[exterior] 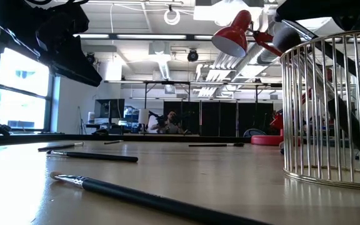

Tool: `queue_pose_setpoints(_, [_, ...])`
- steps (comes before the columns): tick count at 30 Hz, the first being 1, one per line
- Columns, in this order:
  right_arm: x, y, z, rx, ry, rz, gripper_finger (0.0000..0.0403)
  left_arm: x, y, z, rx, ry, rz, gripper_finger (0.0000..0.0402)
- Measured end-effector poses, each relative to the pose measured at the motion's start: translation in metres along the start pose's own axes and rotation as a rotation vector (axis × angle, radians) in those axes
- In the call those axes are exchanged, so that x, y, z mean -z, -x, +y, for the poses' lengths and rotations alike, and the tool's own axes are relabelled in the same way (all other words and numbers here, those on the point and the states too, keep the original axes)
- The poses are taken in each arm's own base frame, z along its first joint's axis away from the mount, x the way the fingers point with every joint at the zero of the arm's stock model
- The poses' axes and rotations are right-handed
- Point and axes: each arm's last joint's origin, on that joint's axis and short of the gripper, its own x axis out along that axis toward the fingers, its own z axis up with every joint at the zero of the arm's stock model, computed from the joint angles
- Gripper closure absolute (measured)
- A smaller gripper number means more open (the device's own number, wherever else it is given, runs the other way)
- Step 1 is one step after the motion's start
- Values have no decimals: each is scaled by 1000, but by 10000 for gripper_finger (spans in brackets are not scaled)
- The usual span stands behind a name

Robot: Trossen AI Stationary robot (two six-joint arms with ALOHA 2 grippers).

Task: Pick & Place Makeup Brushes
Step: Put the eyeshadow brush into the gold makeup holder

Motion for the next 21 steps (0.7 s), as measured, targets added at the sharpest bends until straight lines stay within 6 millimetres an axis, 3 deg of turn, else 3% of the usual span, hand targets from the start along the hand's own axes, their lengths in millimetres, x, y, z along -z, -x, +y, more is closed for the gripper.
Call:
queue_pose_setpoints(7, [0,0,0,-14,-1,16,395,0,0,0,4,-1,3,239])
queue_pose_setpoints(16, [1,0,1,-23,7,28,291,0,0,0,4,-1,4,239])
queue_pose_setpoints(21, [-12,6,-3,-17,44,-11,261,0,0,0,5,-1,5,239])
